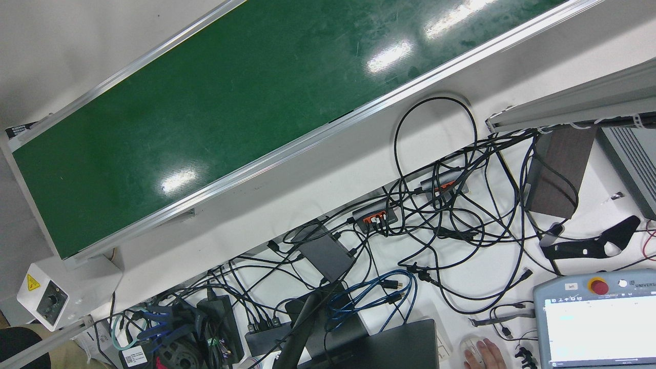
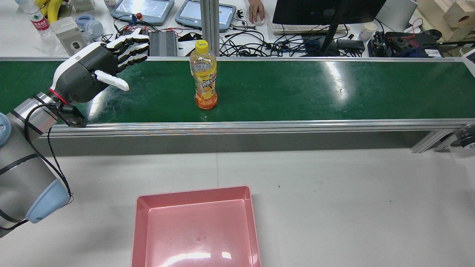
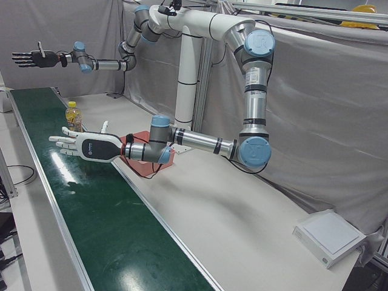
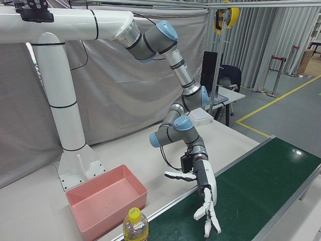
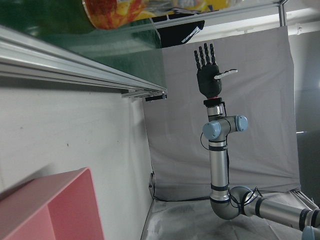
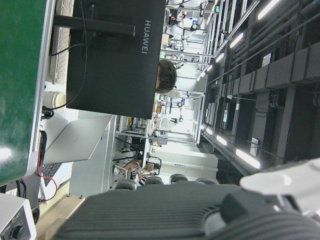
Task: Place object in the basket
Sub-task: 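Extend the open left hand along the belt toward the drink bottle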
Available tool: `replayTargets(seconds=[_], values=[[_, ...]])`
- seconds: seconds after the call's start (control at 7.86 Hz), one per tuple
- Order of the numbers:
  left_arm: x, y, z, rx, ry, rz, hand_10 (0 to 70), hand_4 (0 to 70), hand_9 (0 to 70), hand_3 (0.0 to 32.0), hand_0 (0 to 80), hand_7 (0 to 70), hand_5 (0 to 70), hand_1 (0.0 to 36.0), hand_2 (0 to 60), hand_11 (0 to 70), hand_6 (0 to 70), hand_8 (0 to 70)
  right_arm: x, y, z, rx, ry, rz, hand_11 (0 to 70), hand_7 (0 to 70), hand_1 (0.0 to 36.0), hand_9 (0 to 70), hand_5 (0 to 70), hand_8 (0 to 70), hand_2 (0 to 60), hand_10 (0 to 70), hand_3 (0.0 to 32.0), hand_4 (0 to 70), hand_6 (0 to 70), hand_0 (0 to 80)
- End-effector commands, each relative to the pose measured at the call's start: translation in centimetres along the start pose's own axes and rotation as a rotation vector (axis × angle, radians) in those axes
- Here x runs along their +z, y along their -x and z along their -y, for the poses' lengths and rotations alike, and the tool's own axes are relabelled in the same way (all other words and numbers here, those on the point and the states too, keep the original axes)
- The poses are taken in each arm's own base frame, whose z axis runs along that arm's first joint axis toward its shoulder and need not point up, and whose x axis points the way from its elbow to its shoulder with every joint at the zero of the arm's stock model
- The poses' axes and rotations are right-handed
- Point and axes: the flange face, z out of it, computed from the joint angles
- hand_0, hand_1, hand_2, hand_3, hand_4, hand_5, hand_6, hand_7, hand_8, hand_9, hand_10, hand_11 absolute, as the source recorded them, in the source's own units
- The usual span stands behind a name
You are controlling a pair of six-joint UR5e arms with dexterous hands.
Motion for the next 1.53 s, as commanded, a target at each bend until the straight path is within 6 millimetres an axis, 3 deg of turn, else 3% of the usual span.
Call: replayTargets(seconds=[0.0, 0.25, 0.38, 0.76, 1.02, 1.4], values=[[0.8, 1.2, -1.0, 0.045, -0.006, 0.011, 8.4, 13.3, 11.2, 4.0, 53.4, 1.1, 24.2, 10.6, 0.0, 13.6, 1.2, 10.3, 0.0, 0.0, -0.1, 0.0, 0.001, 0.0, 0.0, 0.0, 0.0, 0.0, 0.0, 0.0, 0.0, 0.0, 0.0, 0.0, 0.0, 0.0], [0.7, 2.8, -1.7, 0.029, -0.014, -0.007, 7.1, 11.9, 10.0, 6.6, 52.4, 0.3, 22.7, 8.0, 0.0, 11.5, 0.1, 9.5, 0.0, 0.0, -0.1, 0.0, 0.001, 0.0, 0.0, 0.0, 0.0, 0.0, 0.0, 0.0, 0.0, 0.0, 0.0, 0.0, 0.0, 0.0], [1.0, 3.4, -1.9, 0.025, -0.013, -0.004, 7.4, 12.5, 10.6, 5.2, 52.1, 0.8, 23.9, 10.1, 0.0, 12.1, 0.7, 10.0, 0.0, 0.0, -0.1, 0.0, 0.001, 0.0, 0.0, 0.0, 0.0, 0.0, 0.0, 0.0, 0.0, 0.0, 0.0, 0.0, 0.0, 0.0], [1.8, 4.7, -3.2, 0.009, -0.001, 0.015, 7.2, 13.2, 10.5, 3.8, 52.6, 0.7, 24.1, 8.9, 0.0, 11.7, 1.2, 10.0, 0.0, 0.0, -0.1, 0.0, 0.001, 0.0, 0.0, 0.0, 0.0, 0.0, 0.0, 0.0, 0.0, 0.0, 0.0, 0.0, 0.0, 0.0], [3.3, 5.5, -4.3, -0.001, 0.014, 0.018, 7.2, 13.7, 11.0, 2.6, 52.5, 0.6, 24.9, 10.6, 0.0, 11.8, 1.8, 10.4, 0.0, 0.0, -0.1, 0.0, 0.001, 0.0, 0.0, 0.0, 0.0, 0.0, 0.0, 0.0, 0.0, 0.0, 0.0, 0.0, 0.0, 0.0], [5.8, 6.8, -3.3, -0.002, 0.005, 0.03, 7.1, 13.5, 10.9, 2.4, 52.4, 0.8, 24.9, 10.1, 0.0, 11.5, 1.8, 10.4, 0.0, 0.0, -0.1, 0.002, 0.003, 0.0, 0.0, 0.0, 0.0, 0.0, 0.0, 0.0, 0.0, 0.0, 0.0, 0.0, 0.0, 0.0]])
